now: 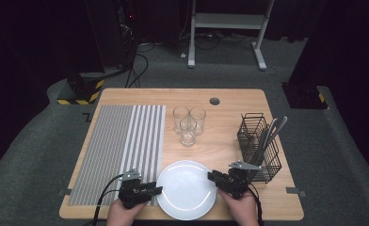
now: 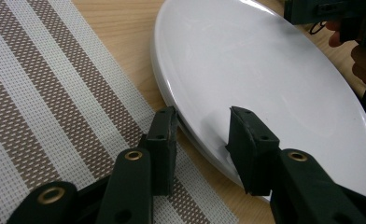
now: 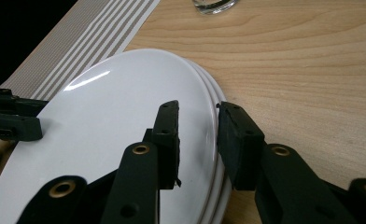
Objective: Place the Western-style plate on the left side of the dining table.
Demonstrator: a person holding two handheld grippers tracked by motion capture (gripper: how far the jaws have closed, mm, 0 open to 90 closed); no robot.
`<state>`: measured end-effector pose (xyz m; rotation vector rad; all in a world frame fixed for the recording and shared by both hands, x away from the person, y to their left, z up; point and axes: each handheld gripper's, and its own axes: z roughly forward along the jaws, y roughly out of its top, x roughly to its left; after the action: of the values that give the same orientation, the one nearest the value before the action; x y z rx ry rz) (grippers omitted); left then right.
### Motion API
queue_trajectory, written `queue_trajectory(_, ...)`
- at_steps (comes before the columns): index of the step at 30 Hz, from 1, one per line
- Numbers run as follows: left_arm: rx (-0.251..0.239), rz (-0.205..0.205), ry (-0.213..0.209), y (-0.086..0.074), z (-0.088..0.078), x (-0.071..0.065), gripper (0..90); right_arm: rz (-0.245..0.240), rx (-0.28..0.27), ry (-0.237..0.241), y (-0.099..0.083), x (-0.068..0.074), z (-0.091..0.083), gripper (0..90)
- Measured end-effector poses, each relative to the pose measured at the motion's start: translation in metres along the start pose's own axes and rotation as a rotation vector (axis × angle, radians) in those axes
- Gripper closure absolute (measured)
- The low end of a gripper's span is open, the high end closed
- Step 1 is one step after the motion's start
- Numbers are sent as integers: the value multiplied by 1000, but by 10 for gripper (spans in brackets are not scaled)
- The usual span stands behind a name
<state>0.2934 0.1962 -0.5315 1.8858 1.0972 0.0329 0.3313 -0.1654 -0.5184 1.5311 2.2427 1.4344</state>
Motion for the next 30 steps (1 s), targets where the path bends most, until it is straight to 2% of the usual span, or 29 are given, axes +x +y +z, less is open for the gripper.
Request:
queue_trajectory(11, -11, -11, -1, 1, -3, 3, 628, 2, -5, 10, -2, 4, 4, 676)
queue_trajectory(22, 0, -1, 4, 1, -2, 1, 601, -15, -14, 23, -3, 6, 7, 640)
queue_trajectory(30, -21, -27, 5, 2, -9, 6, 650, -31, 10, 37, -6, 10, 16, 621)
